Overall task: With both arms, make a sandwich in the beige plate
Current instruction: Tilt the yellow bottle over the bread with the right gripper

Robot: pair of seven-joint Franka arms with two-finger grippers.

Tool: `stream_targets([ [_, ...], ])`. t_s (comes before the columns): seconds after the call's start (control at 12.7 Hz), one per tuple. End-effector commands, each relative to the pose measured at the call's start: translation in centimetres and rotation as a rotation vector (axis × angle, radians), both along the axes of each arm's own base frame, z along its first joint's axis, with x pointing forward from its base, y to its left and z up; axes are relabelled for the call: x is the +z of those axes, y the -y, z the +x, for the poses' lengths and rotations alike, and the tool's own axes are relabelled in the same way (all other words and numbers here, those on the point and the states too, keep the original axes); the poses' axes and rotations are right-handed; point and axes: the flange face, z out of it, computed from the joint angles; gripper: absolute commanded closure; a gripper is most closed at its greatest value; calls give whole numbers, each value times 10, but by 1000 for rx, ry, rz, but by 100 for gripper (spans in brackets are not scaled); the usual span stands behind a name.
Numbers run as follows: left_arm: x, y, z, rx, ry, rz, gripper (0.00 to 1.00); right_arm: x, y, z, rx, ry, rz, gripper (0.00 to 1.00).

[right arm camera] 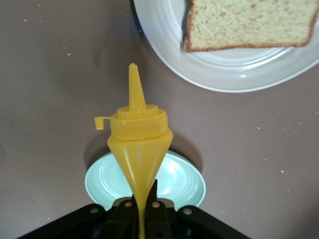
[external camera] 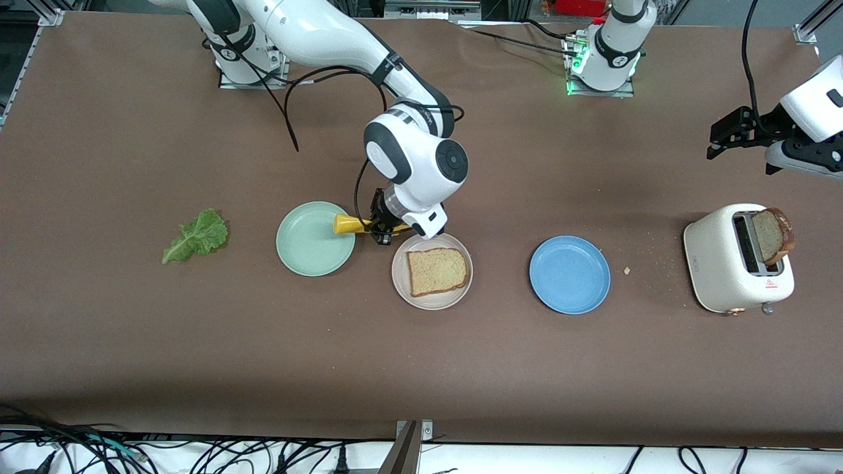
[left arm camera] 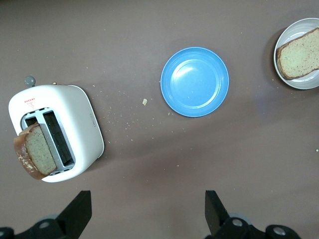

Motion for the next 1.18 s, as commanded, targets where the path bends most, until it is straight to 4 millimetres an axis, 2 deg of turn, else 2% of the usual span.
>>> stream_targets([
  [0.0,5,0,-1,-3,6,-9,0,6,-1,2,0,30,-17,99],
  [0.47,5,1,0,-5,6,-8,0,22,4,10,-11,34,14,98],
  [0.55,5,1,0,-5,6,-9,0,33,7,12,-34,22,51,98],
  [0.63,5,0,0,-2,6,-9,0,41,20,23,-71,5,86,98],
  [0.71,5,-1,0,-2,6,-9,0,62,30,31,-97,-2,137,98],
  [0.87,5,-1,0,-2,6,-9,0,90,50,45,-145,-61,254,98],
  [1.1,5,0,0,-3,6,-8,0,125,114,87,-289,-165,502,98],
])
